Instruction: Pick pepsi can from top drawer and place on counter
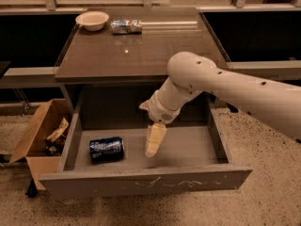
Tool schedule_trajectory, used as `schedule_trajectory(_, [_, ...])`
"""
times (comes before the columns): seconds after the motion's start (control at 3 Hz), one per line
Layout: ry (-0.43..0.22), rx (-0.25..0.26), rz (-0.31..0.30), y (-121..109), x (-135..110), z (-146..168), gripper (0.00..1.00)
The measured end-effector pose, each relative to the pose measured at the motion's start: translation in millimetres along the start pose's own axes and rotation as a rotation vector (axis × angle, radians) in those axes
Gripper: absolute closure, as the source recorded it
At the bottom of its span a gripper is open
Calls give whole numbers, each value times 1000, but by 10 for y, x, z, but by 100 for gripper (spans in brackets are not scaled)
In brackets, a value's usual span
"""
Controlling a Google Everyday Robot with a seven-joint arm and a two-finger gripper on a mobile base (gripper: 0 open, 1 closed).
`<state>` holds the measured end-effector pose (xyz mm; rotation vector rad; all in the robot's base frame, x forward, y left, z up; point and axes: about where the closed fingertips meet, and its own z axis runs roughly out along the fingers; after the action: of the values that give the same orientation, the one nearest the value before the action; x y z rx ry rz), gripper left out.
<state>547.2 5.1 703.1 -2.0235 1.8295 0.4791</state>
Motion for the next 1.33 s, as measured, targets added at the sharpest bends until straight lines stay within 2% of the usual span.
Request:
schedule_trajectory(0.67, [-54, -25, -34, -167, -165, 621, 0])
schedule_trajectory(1.33, [-30, -38, -62, -99, -508, 1132, 2])
